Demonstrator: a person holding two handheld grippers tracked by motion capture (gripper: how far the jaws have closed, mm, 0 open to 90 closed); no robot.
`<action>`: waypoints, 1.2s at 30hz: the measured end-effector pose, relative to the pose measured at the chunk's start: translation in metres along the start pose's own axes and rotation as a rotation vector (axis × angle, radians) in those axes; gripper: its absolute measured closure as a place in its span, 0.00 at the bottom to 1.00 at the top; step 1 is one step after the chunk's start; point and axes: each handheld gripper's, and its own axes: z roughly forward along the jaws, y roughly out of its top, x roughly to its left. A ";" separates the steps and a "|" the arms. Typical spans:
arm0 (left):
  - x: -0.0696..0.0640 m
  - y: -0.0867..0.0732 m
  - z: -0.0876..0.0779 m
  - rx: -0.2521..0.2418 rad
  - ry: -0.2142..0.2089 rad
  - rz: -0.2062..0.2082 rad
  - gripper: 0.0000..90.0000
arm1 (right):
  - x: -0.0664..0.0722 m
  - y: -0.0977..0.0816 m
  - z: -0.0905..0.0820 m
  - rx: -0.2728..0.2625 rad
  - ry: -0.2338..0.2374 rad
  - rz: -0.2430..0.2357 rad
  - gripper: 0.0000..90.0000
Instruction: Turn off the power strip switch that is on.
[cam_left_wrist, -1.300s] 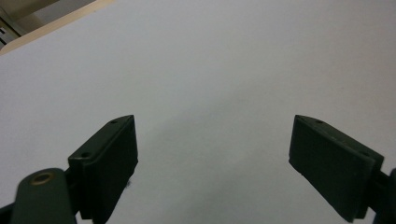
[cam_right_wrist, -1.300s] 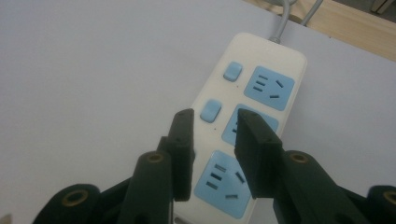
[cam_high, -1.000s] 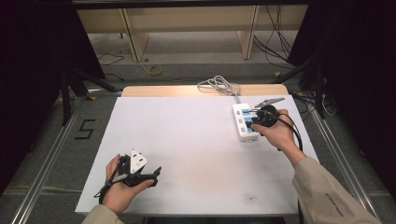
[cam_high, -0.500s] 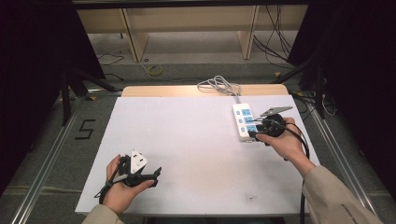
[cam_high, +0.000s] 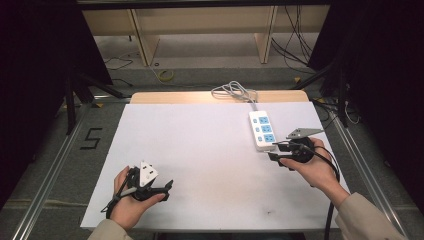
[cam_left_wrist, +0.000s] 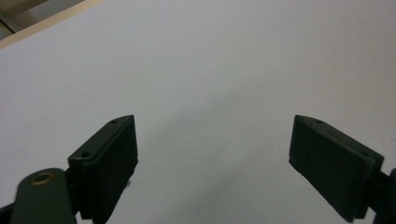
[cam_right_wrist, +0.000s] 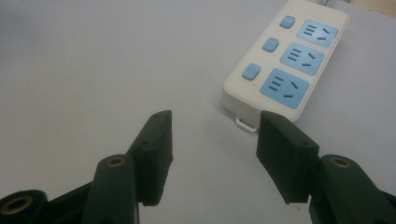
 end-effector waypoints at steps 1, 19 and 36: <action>0.000 0.000 0.000 0.000 0.000 0.000 0.17 | 0.001 -0.003 -0.002 -0.006 0.001 -0.001 0.50; -0.004 -0.002 -0.002 0.007 -0.026 0.001 0.17 | 0.012 -0.052 -0.037 -0.084 0.089 -0.009 0.41; -0.006 -0.001 -0.002 0.015 -0.041 0.018 0.17 | 0.019 -0.072 -0.048 -0.106 0.116 -0.039 0.38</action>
